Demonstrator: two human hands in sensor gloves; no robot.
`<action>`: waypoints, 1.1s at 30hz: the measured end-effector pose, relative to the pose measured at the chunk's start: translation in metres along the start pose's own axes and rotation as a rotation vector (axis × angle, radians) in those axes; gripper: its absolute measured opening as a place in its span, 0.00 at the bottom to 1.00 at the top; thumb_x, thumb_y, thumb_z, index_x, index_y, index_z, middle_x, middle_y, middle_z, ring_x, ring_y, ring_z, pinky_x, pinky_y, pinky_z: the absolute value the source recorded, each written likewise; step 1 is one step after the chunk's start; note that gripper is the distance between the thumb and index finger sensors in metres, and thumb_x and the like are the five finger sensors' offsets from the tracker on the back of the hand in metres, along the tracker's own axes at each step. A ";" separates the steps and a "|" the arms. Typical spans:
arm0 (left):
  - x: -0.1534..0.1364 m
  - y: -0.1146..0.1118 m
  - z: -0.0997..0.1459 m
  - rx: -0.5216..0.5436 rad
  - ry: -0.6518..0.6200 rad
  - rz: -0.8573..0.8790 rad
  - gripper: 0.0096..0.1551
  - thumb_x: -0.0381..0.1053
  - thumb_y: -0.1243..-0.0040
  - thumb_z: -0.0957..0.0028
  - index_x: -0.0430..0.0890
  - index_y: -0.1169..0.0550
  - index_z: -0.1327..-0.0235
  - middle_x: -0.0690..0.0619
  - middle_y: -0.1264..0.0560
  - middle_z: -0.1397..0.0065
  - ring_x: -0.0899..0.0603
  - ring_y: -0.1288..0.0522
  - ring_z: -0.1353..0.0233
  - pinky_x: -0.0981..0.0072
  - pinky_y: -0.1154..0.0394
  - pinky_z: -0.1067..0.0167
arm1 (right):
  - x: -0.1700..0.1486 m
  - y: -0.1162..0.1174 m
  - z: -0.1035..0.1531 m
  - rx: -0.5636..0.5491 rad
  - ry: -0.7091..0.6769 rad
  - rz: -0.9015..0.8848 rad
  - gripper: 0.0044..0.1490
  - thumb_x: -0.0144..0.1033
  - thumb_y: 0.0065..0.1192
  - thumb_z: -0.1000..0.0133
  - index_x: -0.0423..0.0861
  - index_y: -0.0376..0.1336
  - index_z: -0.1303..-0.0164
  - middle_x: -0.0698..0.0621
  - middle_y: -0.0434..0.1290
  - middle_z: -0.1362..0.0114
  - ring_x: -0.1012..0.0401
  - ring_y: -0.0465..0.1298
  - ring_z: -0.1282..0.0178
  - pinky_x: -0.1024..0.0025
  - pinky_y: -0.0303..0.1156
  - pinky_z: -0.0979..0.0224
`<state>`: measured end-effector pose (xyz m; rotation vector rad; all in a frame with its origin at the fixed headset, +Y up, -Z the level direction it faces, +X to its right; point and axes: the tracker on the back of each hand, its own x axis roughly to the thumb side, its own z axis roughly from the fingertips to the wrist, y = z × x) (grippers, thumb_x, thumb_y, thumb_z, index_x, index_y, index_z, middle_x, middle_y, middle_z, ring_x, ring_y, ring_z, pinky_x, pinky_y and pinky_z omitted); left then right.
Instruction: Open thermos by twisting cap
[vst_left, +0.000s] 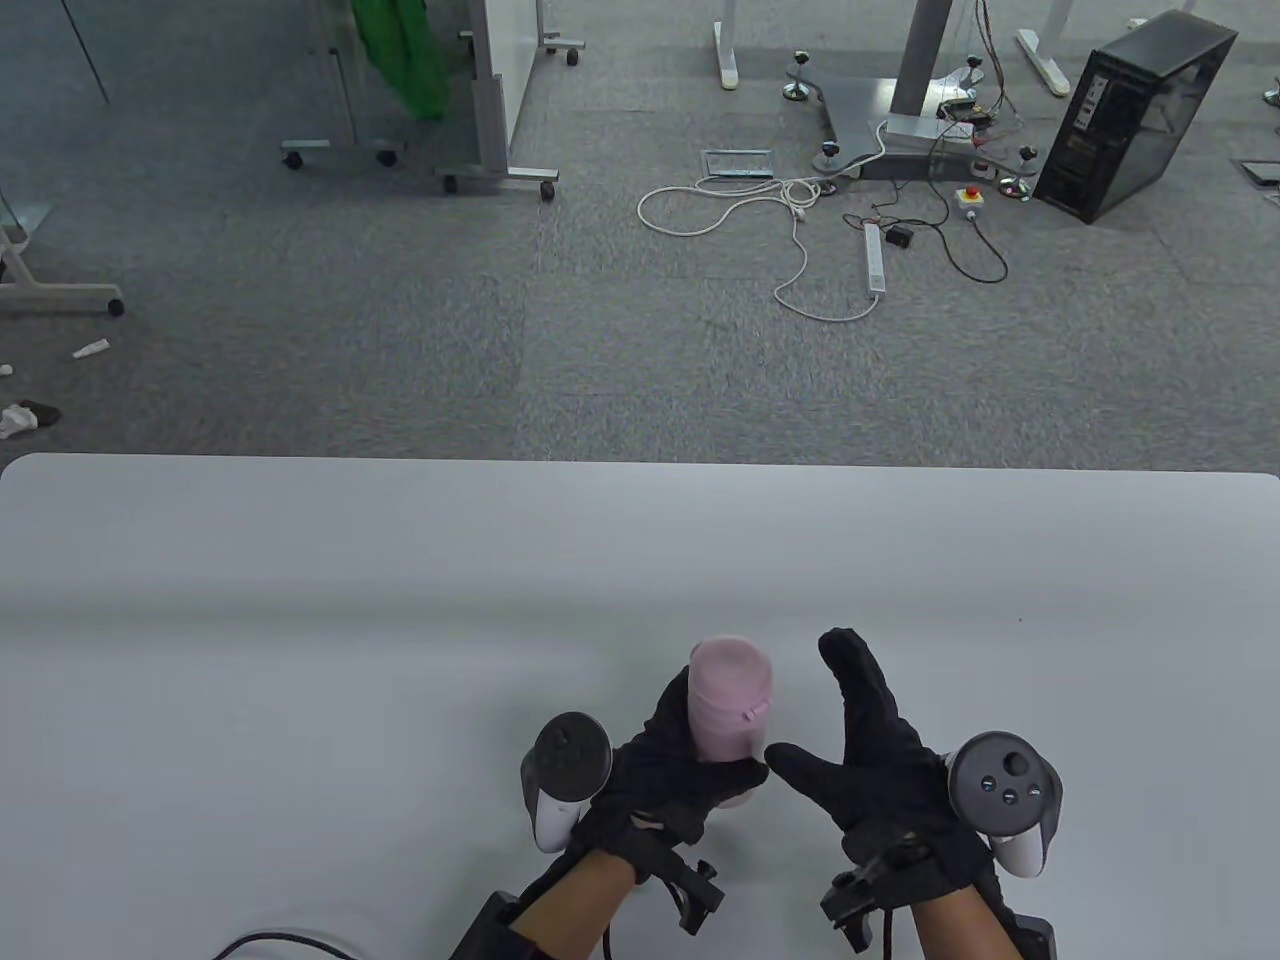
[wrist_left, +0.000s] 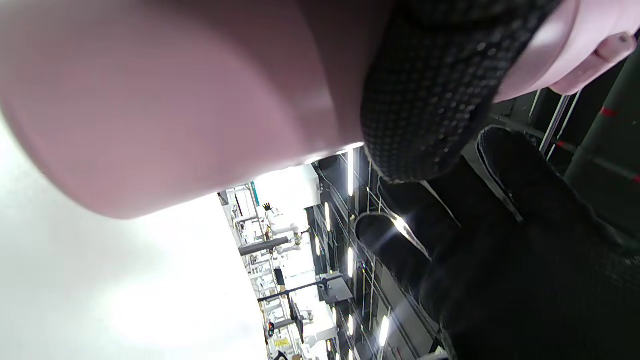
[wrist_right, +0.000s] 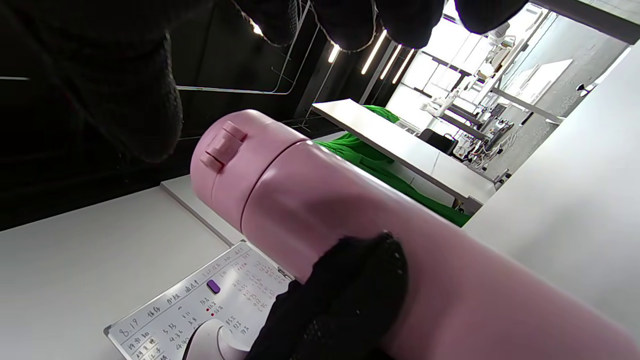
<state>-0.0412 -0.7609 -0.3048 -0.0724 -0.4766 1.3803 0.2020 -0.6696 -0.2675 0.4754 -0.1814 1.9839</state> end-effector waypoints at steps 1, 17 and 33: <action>0.001 -0.002 0.000 -0.009 -0.004 -0.001 0.60 0.55 0.21 0.66 0.49 0.44 0.24 0.42 0.42 0.19 0.28 0.39 0.22 0.32 0.37 0.33 | 0.000 0.000 0.000 -0.001 0.000 -0.001 0.69 0.58 0.79 0.45 0.44 0.39 0.10 0.30 0.42 0.11 0.28 0.45 0.17 0.24 0.45 0.23; 0.015 -0.022 0.000 -0.092 -0.060 -0.068 0.59 0.58 0.22 0.66 0.48 0.42 0.25 0.41 0.40 0.20 0.29 0.38 0.23 0.32 0.37 0.33 | 0.006 0.010 0.001 0.001 0.003 0.035 0.68 0.52 0.80 0.44 0.40 0.39 0.12 0.28 0.50 0.15 0.29 0.57 0.22 0.28 0.52 0.24; 0.009 -0.025 -0.007 -0.323 -0.074 0.170 0.67 0.62 0.19 0.76 0.52 0.42 0.23 0.41 0.40 0.19 0.30 0.39 0.21 0.28 0.41 0.31 | 0.013 0.007 0.005 -0.065 -0.050 -0.017 0.61 0.54 0.82 0.48 0.37 0.51 0.16 0.30 0.64 0.23 0.33 0.68 0.29 0.29 0.58 0.26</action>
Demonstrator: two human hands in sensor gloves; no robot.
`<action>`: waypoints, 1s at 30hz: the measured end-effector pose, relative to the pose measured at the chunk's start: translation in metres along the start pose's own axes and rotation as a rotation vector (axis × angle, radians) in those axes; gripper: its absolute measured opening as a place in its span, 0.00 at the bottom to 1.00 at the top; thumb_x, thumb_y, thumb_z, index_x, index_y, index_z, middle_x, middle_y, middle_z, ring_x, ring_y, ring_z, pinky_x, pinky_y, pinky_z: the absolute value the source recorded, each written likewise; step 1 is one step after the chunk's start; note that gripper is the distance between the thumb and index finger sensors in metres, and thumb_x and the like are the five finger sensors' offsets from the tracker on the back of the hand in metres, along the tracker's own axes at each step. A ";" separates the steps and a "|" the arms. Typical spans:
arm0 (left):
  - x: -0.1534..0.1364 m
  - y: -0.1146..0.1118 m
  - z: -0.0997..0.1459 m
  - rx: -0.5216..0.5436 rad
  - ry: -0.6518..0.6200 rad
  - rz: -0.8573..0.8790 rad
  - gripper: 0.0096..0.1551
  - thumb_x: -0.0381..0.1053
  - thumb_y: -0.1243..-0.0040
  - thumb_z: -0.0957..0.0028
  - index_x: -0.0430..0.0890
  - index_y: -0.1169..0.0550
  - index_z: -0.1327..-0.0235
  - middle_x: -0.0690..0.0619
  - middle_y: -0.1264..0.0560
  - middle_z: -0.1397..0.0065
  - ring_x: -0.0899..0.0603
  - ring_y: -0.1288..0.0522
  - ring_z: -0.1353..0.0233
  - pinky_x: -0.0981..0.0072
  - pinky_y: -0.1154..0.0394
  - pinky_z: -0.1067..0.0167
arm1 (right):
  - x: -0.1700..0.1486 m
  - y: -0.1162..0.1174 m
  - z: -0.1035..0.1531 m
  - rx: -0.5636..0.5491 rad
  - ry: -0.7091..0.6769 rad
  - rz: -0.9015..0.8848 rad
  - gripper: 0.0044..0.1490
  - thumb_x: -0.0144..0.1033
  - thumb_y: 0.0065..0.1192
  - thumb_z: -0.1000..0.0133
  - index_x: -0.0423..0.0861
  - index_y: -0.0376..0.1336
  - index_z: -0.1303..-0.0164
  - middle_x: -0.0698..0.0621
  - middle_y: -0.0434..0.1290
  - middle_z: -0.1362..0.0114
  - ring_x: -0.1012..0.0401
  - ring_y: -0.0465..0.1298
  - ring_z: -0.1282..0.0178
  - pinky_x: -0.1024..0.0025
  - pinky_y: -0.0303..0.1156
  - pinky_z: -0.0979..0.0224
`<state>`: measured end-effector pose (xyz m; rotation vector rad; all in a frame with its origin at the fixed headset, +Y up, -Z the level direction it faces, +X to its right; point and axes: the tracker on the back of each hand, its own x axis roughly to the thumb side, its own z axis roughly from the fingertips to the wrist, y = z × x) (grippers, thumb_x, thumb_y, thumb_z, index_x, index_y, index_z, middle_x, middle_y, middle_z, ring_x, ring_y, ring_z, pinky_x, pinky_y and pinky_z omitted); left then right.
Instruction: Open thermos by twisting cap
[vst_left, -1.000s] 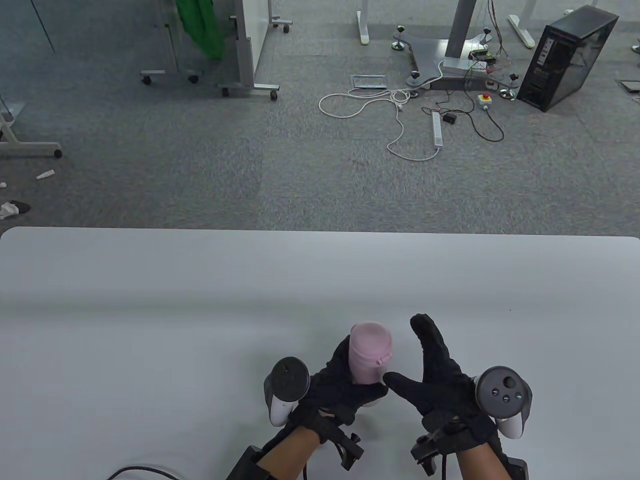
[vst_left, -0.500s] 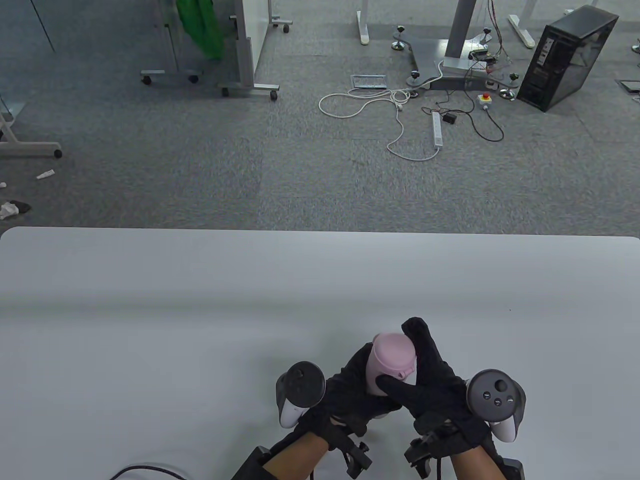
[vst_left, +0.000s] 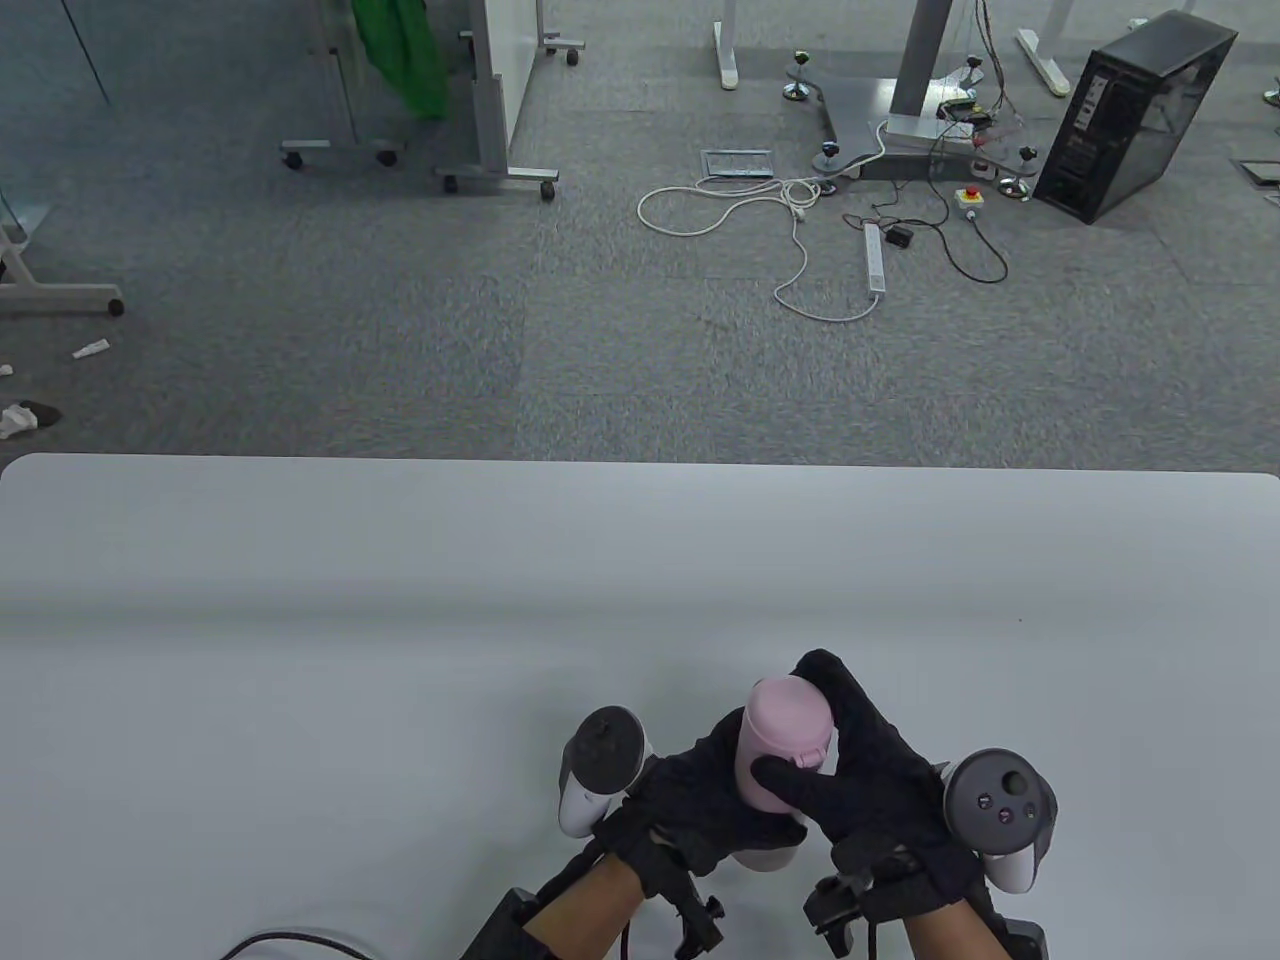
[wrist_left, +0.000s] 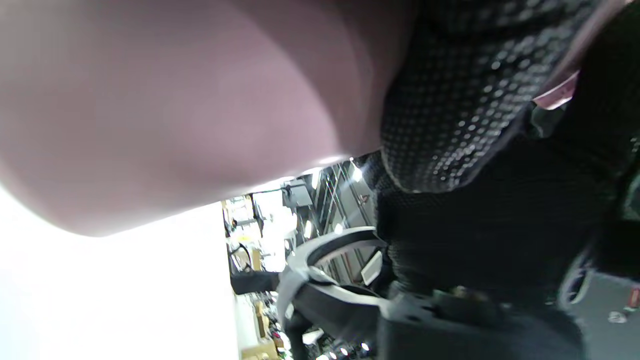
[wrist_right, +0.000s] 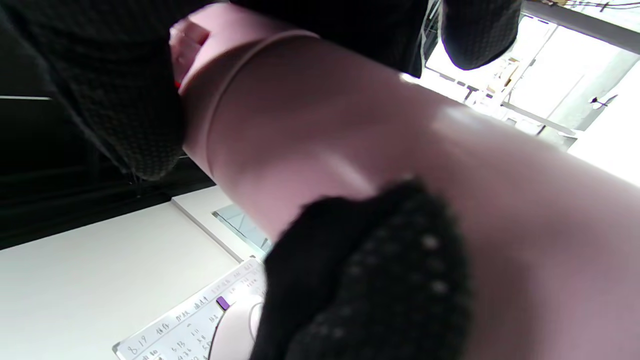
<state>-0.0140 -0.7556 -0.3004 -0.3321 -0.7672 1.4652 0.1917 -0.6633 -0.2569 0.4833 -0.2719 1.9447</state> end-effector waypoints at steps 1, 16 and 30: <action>0.001 0.000 -0.001 -0.005 -0.008 0.009 0.67 0.62 0.19 0.76 0.53 0.43 0.23 0.41 0.41 0.19 0.30 0.39 0.21 0.27 0.41 0.31 | 0.001 0.000 0.000 -0.010 -0.015 -0.001 0.61 0.54 0.82 0.48 0.36 0.52 0.16 0.30 0.65 0.23 0.33 0.68 0.30 0.29 0.58 0.26; 0.003 0.001 -0.002 -0.039 -0.041 0.029 0.75 0.67 0.16 0.90 0.51 0.39 0.23 0.42 0.37 0.19 0.32 0.35 0.21 0.35 0.34 0.33 | -0.005 -0.002 -0.001 0.027 -0.032 -0.202 0.61 0.54 0.87 0.53 0.35 0.58 0.20 0.33 0.69 0.24 0.33 0.71 0.30 0.22 0.50 0.28; 0.007 -0.013 -0.005 -0.206 -0.035 0.037 0.76 0.65 0.16 0.89 0.53 0.41 0.22 0.43 0.39 0.17 0.32 0.37 0.20 0.31 0.36 0.32 | -0.030 -0.004 -0.013 0.435 -0.050 -0.611 0.60 0.45 0.86 0.50 0.36 0.54 0.15 0.32 0.62 0.16 0.30 0.61 0.21 0.20 0.46 0.29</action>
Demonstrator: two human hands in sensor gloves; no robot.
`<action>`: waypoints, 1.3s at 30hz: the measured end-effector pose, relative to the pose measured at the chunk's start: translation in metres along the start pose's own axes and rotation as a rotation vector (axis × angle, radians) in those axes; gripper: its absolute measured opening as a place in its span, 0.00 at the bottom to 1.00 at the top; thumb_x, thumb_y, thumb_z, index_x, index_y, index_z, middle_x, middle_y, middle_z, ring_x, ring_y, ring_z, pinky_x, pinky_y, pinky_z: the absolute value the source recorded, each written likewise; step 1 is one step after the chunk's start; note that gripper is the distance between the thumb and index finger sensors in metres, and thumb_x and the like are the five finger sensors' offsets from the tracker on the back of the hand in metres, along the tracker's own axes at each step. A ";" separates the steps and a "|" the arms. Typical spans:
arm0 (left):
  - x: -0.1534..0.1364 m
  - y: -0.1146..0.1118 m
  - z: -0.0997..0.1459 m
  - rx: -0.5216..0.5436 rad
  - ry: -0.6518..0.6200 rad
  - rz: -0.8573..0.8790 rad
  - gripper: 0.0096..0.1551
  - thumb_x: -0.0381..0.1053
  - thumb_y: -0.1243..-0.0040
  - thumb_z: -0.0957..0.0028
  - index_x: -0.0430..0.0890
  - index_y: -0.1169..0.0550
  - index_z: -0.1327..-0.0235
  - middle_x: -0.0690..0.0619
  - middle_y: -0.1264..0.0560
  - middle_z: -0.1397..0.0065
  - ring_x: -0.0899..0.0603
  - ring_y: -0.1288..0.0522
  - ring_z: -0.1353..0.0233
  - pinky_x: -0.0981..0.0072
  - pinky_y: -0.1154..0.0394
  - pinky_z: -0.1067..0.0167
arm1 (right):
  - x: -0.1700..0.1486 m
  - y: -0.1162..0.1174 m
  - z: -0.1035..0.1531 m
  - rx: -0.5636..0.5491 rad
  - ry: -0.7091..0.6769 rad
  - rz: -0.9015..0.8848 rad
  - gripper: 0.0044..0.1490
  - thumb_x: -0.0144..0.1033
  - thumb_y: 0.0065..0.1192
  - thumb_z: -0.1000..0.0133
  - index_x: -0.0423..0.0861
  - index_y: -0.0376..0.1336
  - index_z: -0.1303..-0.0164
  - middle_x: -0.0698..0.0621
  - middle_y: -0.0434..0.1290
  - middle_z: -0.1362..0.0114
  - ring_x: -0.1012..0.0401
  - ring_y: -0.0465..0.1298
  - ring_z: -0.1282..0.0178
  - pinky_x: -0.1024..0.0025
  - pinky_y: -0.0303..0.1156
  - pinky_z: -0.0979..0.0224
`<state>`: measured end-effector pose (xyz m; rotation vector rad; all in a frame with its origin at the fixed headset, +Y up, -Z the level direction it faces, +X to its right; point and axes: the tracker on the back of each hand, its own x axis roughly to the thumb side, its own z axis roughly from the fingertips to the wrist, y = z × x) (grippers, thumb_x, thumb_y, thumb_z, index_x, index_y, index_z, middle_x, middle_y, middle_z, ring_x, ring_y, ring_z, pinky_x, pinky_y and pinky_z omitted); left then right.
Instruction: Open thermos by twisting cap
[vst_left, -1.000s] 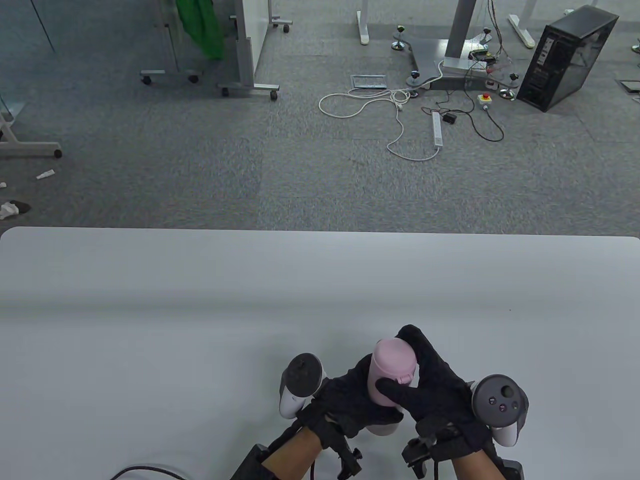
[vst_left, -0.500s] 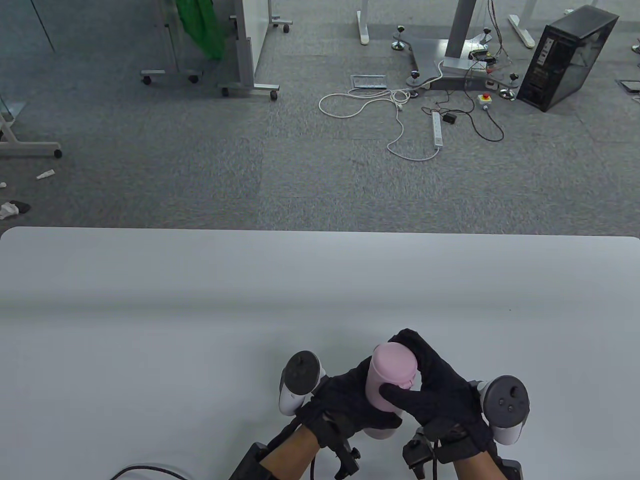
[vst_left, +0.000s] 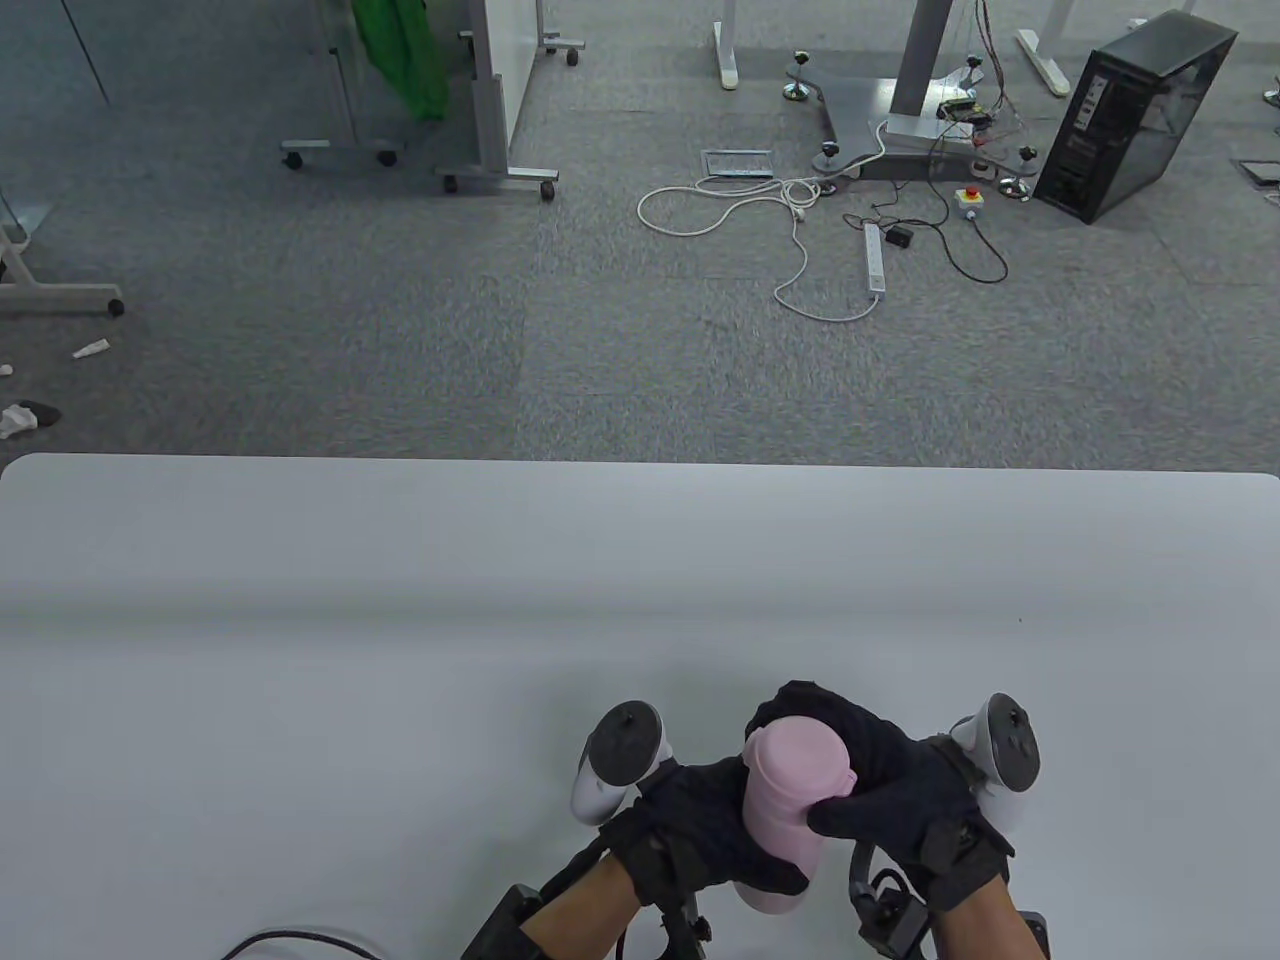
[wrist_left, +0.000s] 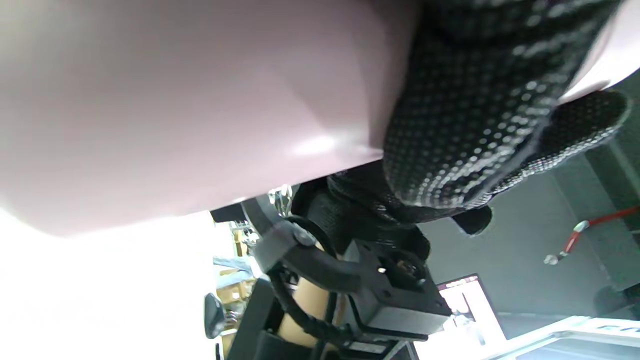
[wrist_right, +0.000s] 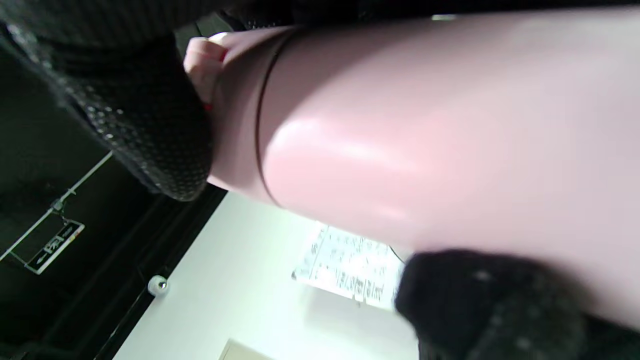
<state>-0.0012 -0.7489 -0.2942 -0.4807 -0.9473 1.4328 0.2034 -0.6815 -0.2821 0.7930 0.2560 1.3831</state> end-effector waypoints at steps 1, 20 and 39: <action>-0.002 0.000 0.000 0.008 0.002 0.000 0.76 0.65 0.16 0.88 0.53 0.41 0.22 0.43 0.39 0.17 0.32 0.37 0.20 0.31 0.36 0.32 | 0.001 0.000 0.000 -0.009 0.007 0.039 0.60 0.45 0.86 0.49 0.37 0.54 0.14 0.32 0.61 0.16 0.30 0.60 0.20 0.20 0.46 0.29; -0.004 0.010 0.018 0.467 0.063 -0.216 0.73 0.67 0.19 0.84 0.51 0.43 0.24 0.42 0.40 0.19 0.30 0.38 0.23 0.34 0.35 0.33 | 0.021 0.049 0.001 -0.435 0.100 0.594 0.69 0.53 0.79 0.42 0.34 0.36 0.14 0.24 0.50 0.19 0.27 0.58 0.27 0.31 0.56 0.26; -0.003 -0.001 0.012 0.344 0.034 -0.193 0.75 0.66 0.18 0.86 0.51 0.44 0.23 0.42 0.41 0.19 0.30 0.38 0.23 0.33 0.36 0.33 | 0.019 0.038 0.001 -0.434 0.025 0.606 0.64 0.51 0.83 0.48 0.39 0.46 0.17 0.34 0.56 0.20 0.30 0.60 0.25 0.27 0.53 0.26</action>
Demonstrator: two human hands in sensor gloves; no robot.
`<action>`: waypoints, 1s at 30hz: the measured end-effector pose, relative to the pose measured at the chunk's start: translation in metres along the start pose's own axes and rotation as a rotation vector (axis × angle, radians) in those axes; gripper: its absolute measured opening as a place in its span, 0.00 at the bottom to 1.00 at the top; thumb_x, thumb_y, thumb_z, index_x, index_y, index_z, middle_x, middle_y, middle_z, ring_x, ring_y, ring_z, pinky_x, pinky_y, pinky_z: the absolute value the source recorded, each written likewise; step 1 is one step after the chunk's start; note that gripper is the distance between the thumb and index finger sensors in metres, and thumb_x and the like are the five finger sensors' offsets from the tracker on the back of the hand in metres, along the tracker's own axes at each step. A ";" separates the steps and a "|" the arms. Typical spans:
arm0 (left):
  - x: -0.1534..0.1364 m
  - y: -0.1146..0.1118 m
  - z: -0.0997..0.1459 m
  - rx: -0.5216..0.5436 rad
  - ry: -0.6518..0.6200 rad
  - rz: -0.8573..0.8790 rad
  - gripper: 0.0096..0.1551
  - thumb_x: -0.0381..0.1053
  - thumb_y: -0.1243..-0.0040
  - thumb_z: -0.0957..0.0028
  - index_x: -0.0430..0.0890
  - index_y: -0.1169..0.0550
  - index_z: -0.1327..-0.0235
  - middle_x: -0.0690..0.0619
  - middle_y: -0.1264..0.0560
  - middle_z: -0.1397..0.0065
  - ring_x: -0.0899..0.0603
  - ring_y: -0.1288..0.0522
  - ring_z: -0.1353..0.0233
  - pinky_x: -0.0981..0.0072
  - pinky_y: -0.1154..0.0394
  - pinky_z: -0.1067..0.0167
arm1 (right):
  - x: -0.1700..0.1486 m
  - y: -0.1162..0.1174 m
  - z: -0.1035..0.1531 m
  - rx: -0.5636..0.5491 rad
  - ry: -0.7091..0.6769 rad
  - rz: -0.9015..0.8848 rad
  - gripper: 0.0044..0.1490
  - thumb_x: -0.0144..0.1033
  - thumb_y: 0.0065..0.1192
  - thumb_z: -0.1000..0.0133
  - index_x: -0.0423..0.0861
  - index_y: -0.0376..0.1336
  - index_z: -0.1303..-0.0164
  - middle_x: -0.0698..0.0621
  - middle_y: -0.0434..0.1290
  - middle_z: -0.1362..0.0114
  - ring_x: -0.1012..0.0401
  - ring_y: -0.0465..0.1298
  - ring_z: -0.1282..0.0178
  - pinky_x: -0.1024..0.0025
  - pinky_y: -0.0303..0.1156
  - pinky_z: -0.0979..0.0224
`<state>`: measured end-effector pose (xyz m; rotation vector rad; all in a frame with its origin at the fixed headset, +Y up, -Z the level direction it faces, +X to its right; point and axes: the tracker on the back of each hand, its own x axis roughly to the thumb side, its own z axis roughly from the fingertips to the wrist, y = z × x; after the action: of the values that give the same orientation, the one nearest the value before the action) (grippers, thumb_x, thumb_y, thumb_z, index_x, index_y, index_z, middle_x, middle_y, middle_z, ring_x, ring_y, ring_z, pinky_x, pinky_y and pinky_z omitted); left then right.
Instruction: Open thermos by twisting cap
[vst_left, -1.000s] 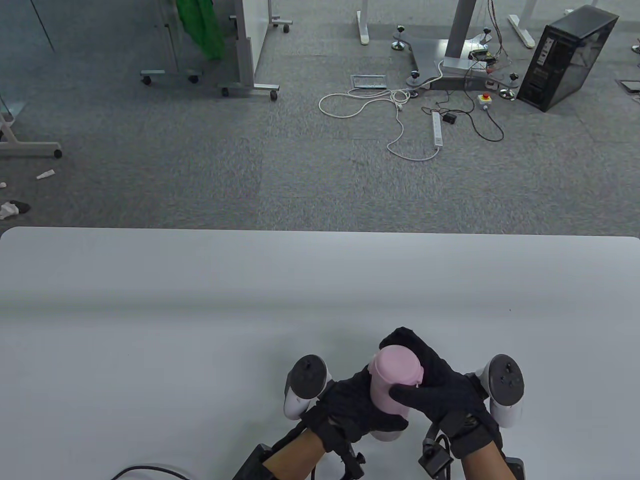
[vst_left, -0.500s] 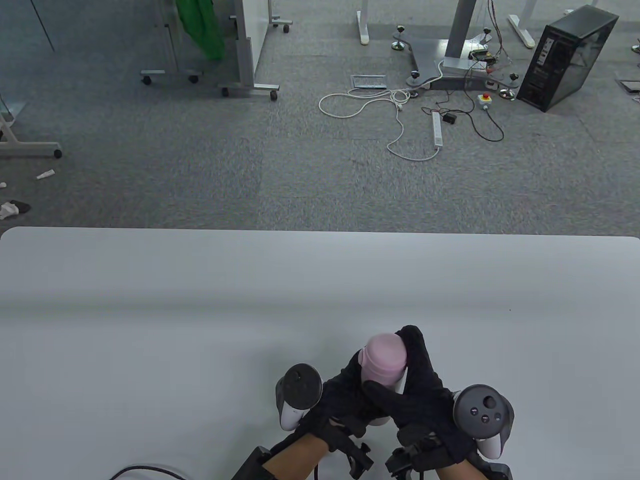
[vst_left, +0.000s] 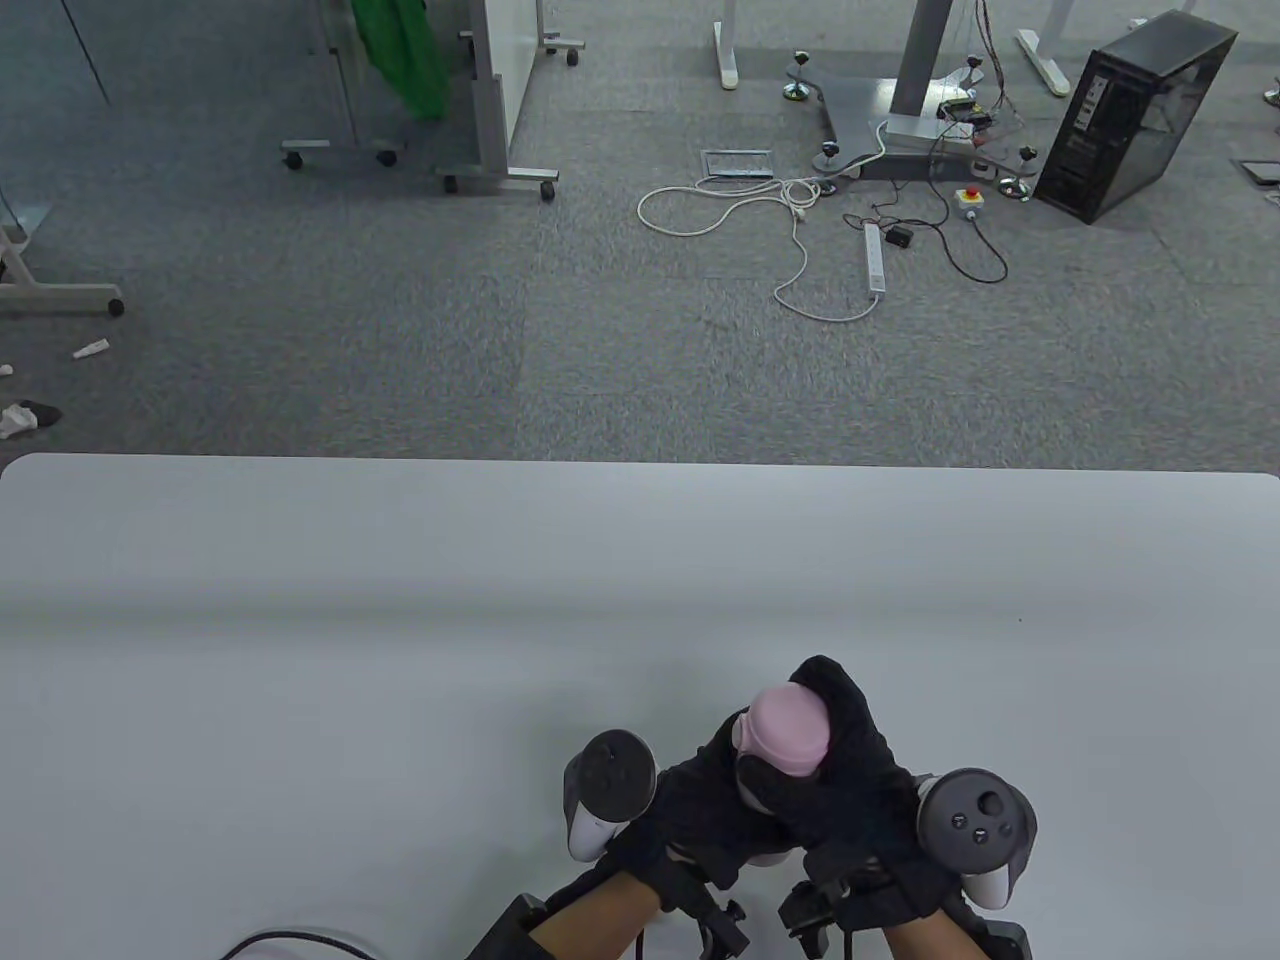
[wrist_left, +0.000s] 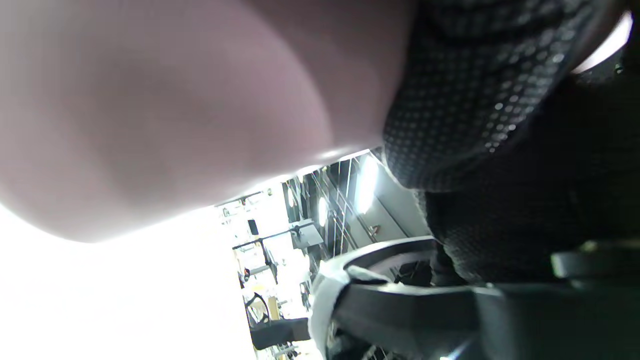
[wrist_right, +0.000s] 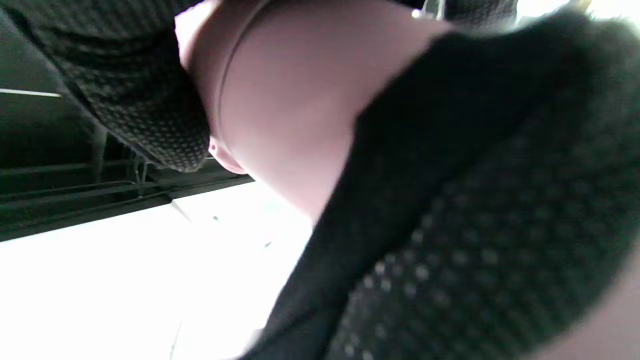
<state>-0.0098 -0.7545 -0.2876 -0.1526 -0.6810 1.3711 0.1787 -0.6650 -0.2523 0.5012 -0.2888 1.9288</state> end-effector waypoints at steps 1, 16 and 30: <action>0.000 0.000 -0.001 -0.030 -0.009 0.027 0.75 0.65 0.18 0.86 0.51 0.43 0.23 0.42 0.41 0.19 0.30 0.38 0.23 0.33 0.36 0.33 | -0.002 -0.002 -0.002 0.029 -0.015 -0.043 0.63 0.50 0.84 0.49 0.39 0.47 0.17 0.34 0.57 0.20 0.31 0.60 0.24 0.27 0.53 0.27; 0.000 0.005 0.001 0.024 0.020 0.023 0.73 0.64 0.18 0.84 0.51 0.44 0.23 0.42 0.42 0.18 0.29 0.39 0.22 0.32 0.37 0.33 | 0.006 0.005 0.002 -0.018 -0.029 0.087 0.70 0.55 0.78 0.44 0.39 0.35 0.14 0.31 0.49 0.17 0.30 0.57 0.24 0.28 0.54 0.26; 0.006 0.000 0.001 0.037 -0.003 0.017 0.73 0.66 0.19 0.83 0.51 0.44 0.23 0.42 0.42 0.18 0.29 0.38 0.22 0.33 0.36 0.33 | 0.000 0.000 0.005 -0.091 -0.024 -0.024 0.65 0.55 0.82 0.49 0.39 0.46 0.15 0.33 0.59 0.21 0.33 0.63 0.26 0.30 0.57 0.26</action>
<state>-0.0102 -0.7492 -0.2847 -0.1276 -0.6574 1.3997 0.1795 -0.6672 -0.2483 0.4666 -0.3824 1.8783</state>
